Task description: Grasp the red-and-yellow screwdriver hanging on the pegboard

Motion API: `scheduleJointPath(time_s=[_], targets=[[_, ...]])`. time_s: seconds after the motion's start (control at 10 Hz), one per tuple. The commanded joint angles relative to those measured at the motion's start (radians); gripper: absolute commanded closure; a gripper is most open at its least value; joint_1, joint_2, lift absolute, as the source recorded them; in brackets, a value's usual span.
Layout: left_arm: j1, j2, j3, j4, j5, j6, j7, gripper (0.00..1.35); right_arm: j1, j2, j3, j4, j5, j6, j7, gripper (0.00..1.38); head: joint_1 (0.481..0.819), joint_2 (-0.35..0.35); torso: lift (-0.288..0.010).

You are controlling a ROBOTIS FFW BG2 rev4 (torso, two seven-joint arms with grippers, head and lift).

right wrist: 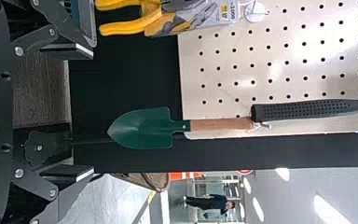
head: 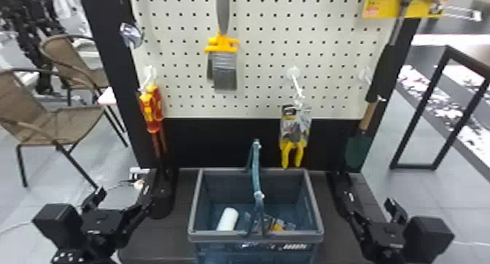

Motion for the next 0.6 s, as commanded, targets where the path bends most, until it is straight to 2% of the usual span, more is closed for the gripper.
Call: scheduleJointPath(time_s=[0.0,0.2,0.5], targets=[[-0.001,0.002,0.006,0.0,-0.001,0.002,-0.002,0.12,0.0,-0.002,0.0,0.0,-0.001,0.0,0.0,0.4,0.549,0.0,-0.1],[-0.012,0.005,0.047,0.0,-0.001,0.006,-0.041,0.12,0.0,-0.002,0.0,0.0,-0.001,0.002,0.0,0.4,0.549,0.0,-0.1],[-0.073,0.016,0.148,0.014,-0.003,0.065,-0.193,0.12,0.0,-0.002,0.0,-0.002,-0.001,0.0,0.001,0.4,0.549,0.0,-0.1]])
